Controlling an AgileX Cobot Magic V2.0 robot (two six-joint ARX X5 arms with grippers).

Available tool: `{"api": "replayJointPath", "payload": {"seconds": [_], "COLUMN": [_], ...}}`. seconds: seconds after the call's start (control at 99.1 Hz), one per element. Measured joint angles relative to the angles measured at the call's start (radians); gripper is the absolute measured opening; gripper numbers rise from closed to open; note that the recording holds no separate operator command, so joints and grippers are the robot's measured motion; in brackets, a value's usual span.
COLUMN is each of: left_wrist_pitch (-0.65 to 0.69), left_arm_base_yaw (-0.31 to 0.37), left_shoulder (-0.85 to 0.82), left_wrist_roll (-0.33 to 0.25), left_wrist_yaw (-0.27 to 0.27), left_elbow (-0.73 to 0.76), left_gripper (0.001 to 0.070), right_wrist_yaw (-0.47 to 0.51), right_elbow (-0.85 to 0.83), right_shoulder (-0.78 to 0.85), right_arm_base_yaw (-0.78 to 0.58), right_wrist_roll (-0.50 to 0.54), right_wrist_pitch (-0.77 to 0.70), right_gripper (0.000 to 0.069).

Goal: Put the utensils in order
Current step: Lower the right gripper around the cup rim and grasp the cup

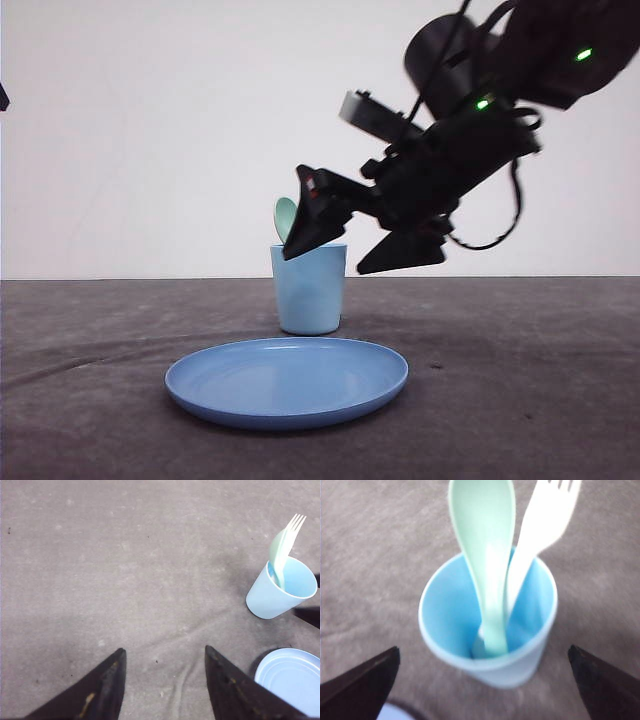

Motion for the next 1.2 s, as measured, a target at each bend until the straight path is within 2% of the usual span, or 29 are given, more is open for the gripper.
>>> {"api": "replayJointPath", "payload": {"seconds": [0.262,0.514,0.575,0.706,0.767,1.029,1.2], "left_wrist_pitch": [0.000,0.000,-0.001,0.000,0.000,0.000,0.000], "left_arm_base_yaw": [0.000,0.000,0.000,0.000,0.000,0.000,0.000], "left_shoulder": [0.000,0.000,0.000,0.000,0.000,0.000,0.000], "left_wrist_roll": [0.000,0.000,0.000,0.000,0.000,0.000,0.000], "left_wrist_yaw": [0.000,0.000,0.000,0.000,0.000,0.000,0.000], "left_elbow": [0.000,0.000,0.000,0.000,0.000,0.000,0.000], "left_gripper": [0.0297,0.0297,0.0297,0.0297,0.0297,0.0297,0.0297], "right_wrist_yaw": [-0.002,0.028,0.029,0.051,0.055,0.073,0.073], "right_elbow": [0.141,0.180,0.180,0.180,0.180,0.181,0.181], "right_shoulder": [0.125,0.142,0.142,0.142,0.142,0.140,0.072], "right_arm_base_yaw": [0.013,0.021,0.021,0.022,0.023,0.029,0.029], "right_wrist_roll": [-0.010,-0.037,-0.047,-0.061,-0.064,-0.069,-0.069], "right_wrist_pitch": [-0.049,-0.076,-0.087,-0.097,-0.097,-0.100,-0.193], "right_gripper": [0.0681,0.0677,0.0643,0.0515,0.0485,0.0465,0.0465]}}
